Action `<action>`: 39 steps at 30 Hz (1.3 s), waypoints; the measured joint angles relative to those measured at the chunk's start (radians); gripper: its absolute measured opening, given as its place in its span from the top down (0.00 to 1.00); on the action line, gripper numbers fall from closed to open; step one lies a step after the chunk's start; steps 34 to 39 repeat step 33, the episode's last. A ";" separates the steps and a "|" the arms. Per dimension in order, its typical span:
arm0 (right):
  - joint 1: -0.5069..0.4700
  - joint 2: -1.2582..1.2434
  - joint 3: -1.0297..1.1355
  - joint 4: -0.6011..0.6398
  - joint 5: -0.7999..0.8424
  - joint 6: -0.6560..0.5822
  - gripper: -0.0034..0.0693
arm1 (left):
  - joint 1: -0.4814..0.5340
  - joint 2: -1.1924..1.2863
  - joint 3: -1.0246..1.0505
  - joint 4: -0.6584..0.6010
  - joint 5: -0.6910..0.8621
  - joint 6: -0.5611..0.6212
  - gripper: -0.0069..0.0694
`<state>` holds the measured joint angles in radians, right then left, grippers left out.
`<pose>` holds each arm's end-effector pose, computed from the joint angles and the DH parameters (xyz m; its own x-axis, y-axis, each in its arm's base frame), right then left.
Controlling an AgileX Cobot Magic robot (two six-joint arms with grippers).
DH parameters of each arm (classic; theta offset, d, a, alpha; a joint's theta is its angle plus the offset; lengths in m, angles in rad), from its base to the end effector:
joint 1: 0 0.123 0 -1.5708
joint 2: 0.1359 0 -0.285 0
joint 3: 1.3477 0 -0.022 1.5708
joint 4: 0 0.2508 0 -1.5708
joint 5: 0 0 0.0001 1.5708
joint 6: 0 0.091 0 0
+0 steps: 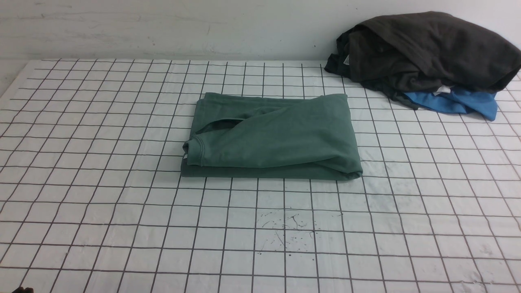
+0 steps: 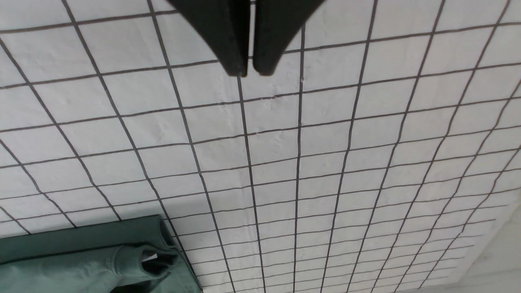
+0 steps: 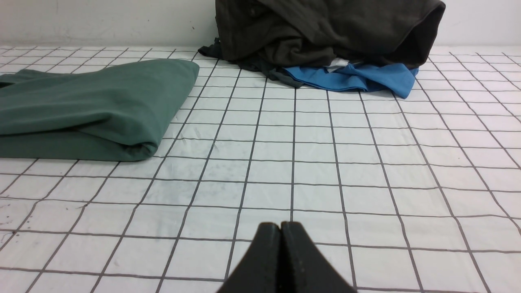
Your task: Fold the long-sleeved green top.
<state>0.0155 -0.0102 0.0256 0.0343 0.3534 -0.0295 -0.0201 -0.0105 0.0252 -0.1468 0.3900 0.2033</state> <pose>0.0532 0.0019 0.1733 -0.2778 -0.0016 -0.9607 -0.0262 0.9996 0.0059 0.0521 -0.0061 0.1706 -0.3029 0.0733 -0.9502 0.0936 0.9945 0.0469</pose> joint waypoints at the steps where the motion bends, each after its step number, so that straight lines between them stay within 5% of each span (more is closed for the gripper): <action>1: 0.000 0.000 0.000 0.000 0.000 0.000 0.97 | 0.000 0.000 0.000 0.000 0.000 0.000 0.91; 39: 0.000 0.000 0.000 0.000 0.000 -0.013 0.97 | 0.000 0.000 0.000 0.000 0.000 0.000 0.91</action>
